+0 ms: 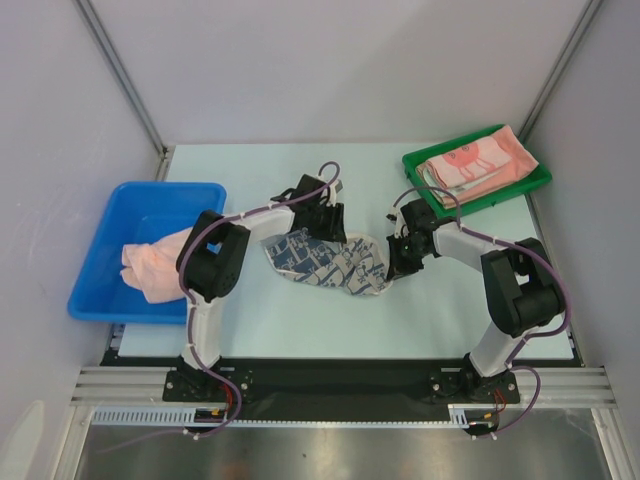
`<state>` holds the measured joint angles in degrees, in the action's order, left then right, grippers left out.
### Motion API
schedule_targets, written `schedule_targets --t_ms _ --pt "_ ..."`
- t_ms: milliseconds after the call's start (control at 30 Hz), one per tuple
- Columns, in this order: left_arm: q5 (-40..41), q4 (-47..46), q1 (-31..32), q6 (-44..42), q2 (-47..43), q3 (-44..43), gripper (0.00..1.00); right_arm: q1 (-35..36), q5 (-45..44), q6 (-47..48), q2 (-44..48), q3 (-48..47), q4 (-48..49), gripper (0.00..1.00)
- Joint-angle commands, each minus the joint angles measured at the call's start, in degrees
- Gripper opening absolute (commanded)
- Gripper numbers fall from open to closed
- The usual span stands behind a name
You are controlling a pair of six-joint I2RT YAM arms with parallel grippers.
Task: Fold and stack the towels
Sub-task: Flatten out the crumpled towel
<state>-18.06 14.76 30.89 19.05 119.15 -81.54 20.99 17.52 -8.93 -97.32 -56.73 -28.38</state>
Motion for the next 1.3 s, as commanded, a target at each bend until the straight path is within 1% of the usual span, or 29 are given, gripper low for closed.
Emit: schedule_targets --t_ms 0,200,300,367,433,467,500,567,667,700,733,767,800,833,867,900,933,967,1033,1100,1133,1167,1200,1233,1267 --pt "-2.67 -3.95 -0.13 0.73 1.25 -0.82 0.49 -0.16 0.85 0.75 0.46 -1.28 1.14 0.00" --pt "-2.59 -3.78 -0.13 0.55 3.63 -1.25 0.48 -0.16 1.20 0.67 0.46 -1.28 1.40 0.00" --pt "-3.29 -4.30 -0.13 0.90 4.16 -0.91 0.42 -0.25 1.29 0.75 0.46 -1.28 1.40 0.00" --pt "-3.64 -4.57 -0.13 1.34 4.33 -0.82 0.35 -0.16 1.12 0.67 0.37 -1.36 1.40 0.00" --pt "-4.08 -4.74 -0.13 1.43 4.25 -0.99 0.24 -0.16 1.03 0.49 0.37 -1.45 1.14 0.00" --pt "-4.69 -4.66 -0.13 1.52 4.16 -1.17 0.06 -0.25 0.50 0.32 0.29 -2.32 0.87 0.00" --pt "-5.22 -4.48 -0.13 1.52 3.29 -2.21 0.00 -0.25 -0.20 0.05 0.37 -3.12 0.35 0.00" --pt "-5.67 -1.95 -0.13 0.73 1.71 -4.23 0.00 -0.16 -4.13 -0.91 1.42 -5.74 -2.46 0.00" --pt "-3.39 4.82 -0.22 -1.99 -5.40 -10.73 0.01 0.10 -11.26 -1.18 3.88 -14.79 -8.34 0.00" --pt "-0.68 6.84 -0.22 -2.95 -7.51 -12.84 0.00 0.19 -12.76 -0.66 4.76 -20.64 -9.75 0.00" --pt "0.65 10.95 -0.22 -4.53 -11.71 -17.38 0.00 0.45 -15.47 -0.04 5.81 -23.49 -11.85 0.00" --pt "1.79 13.16 -0.22 -5.33 -13.58 -19.95 0.00 1.32 -16.98 1.62 8.17 -26.04 -12.48 0.00" --pt "3.20 15.27 -0.22 -6.03 -15.34 -24.85 0.00 1.94 -17.51 2.50 9.76 -28.93 -12.75 0.00" --pt "3.99 19.21 -0.13 -7.17 -18.92 -27.33 0.00 2.38 -20.56 3.82 11.00 -33.58 -13.53 0.00" --pt "4.35 20.99 -0.13 -7.53 -20.61 -29.36 0.01 3.69 -20.94 6.27 12.31 -35.88 -13.72 0.00" --pt "4.01 22.40 -0.22 -7.97 -22.63 -32.25 0.00 4.14 -21.03 7.51 15.63 -37.65 -13.98 0.00" --pt "3.83 24.76 -0.22 -8.41 -24.48 -33.24 0.00 4.49 -20.42 8.39 17.41 -39.67 -13.81 0.00" --pt "3.57 25.31 0.04 -8.50 -28.85 -33.60 0.00 5.02 -19.55 8.84 19.86 -39.77 -13.46 0.00" --pt "1.38 24.62 0.83 -9.11 -33.70 -30.98 0.00 5.55 -18.14 10.60 28.11 -37.68 -11.36 0.00" --pt "1.45 23.12 4.33 -9.99 -41.58 -27.64 0.00 5.72 -15.07 11.30 34.18 -31.71 -9.51 0.00" --pt "2.32 21.90 6.00 -10.43 -44.33 -24.40 0.00 5.99 -13.32 12.17 41.00 -29.60 -7.24 0.00" --pt "2.51 21.63 8.80 -10.09 -46.53 -23.07 0.00 6.25 -7.82 12.96 44.20 -25.23 -5.82 0.00" --pt "2.16 21.36 9.53 -9.56 -50.04 -21.92 0.00 6.51 -6.02 13.15 47.89 -23.36 -4.24 0.00" --pt "1.11 21.36 10.23 -7.99 -51.46 -20.17 0.00 6.52 -5.22 12.45 53.23 -22.03 -1.44 0.00" --pt "0.14 21.45 11.20 -7.19 -52.52 -19.37 0.00 6.52 -3.30 12.44 55.55 -21.15 -0.72 0.00"
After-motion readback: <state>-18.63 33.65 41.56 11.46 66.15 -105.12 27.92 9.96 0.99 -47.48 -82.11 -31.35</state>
